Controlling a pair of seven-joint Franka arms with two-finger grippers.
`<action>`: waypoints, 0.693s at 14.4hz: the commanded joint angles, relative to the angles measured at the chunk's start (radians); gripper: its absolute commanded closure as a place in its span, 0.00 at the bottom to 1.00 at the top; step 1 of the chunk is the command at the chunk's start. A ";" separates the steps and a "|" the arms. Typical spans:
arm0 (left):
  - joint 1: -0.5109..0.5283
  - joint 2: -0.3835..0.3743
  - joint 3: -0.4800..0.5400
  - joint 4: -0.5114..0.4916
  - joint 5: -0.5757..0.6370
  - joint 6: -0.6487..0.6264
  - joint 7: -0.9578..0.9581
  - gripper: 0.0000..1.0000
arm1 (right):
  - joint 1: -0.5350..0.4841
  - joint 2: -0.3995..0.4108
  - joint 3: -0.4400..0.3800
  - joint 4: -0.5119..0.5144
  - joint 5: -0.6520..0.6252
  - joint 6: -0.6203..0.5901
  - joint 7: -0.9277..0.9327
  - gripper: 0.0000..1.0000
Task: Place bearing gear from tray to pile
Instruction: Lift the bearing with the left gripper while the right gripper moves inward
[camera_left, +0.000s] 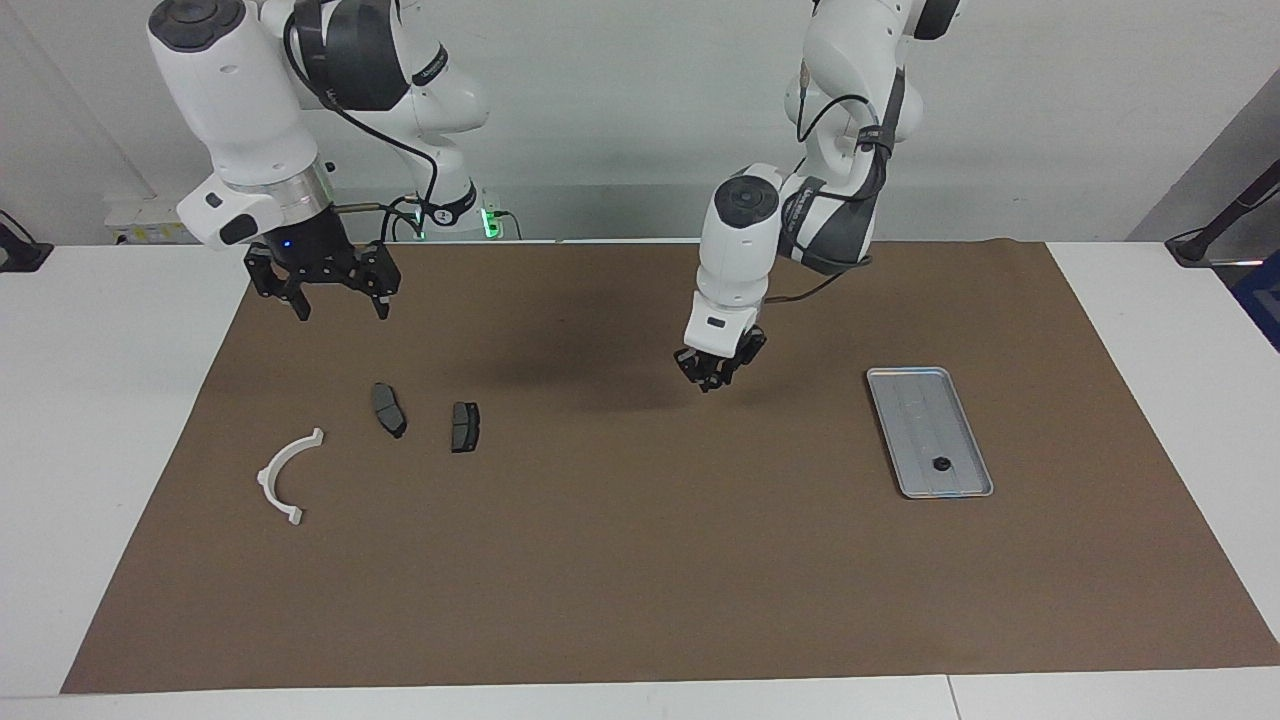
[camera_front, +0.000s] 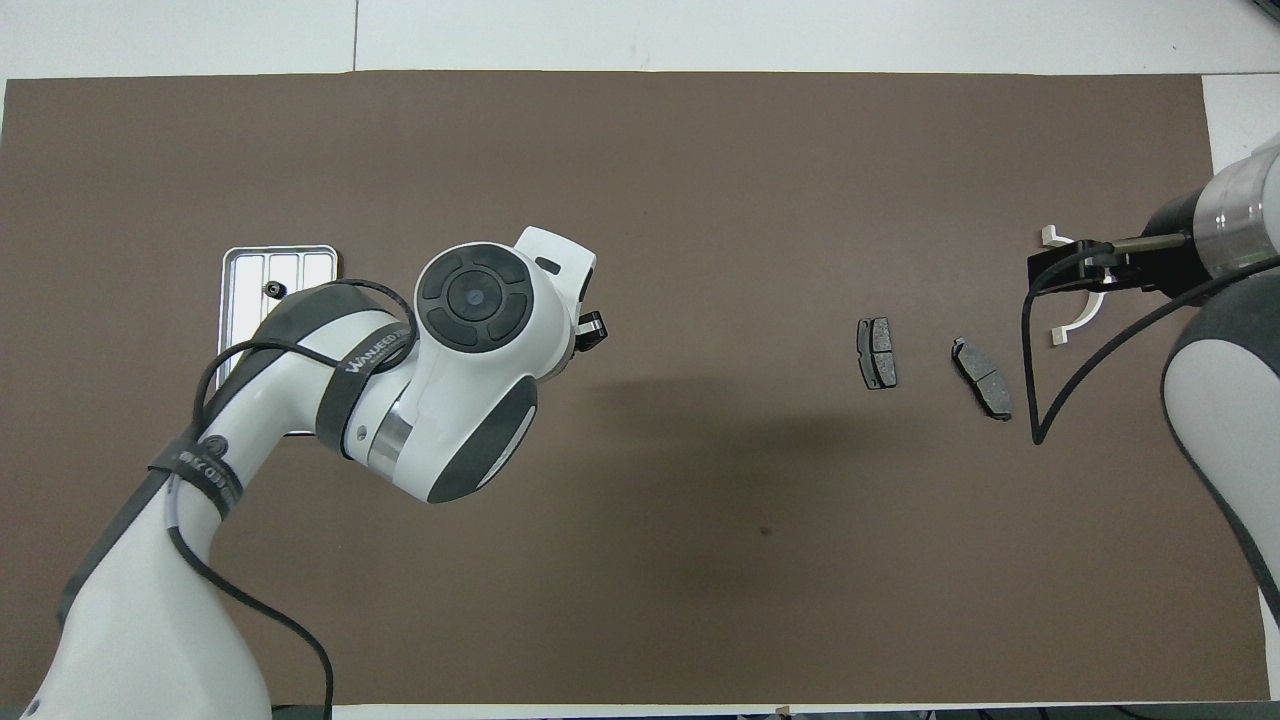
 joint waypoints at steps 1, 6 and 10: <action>-0.028 0.049 0.019 0.019 0.035 0.054 -0.046 1.00 | -0.020 -0.026 0.005 -0.038 0.017 0.016 -0.006 0.00; -0.031 0.078 0.021 -0.022 0.038 0.118 -0.057 1.00 | -0.029 -0.024 0.005 -0.044 0.017 0.020 -0.003 0.00; -0.031 0.078 0.021 -0.067 0.087 0.175 -0.090 1.00 | -0.027 -0.020 0.003 -0.060 0.015 0.048 0.008 0.00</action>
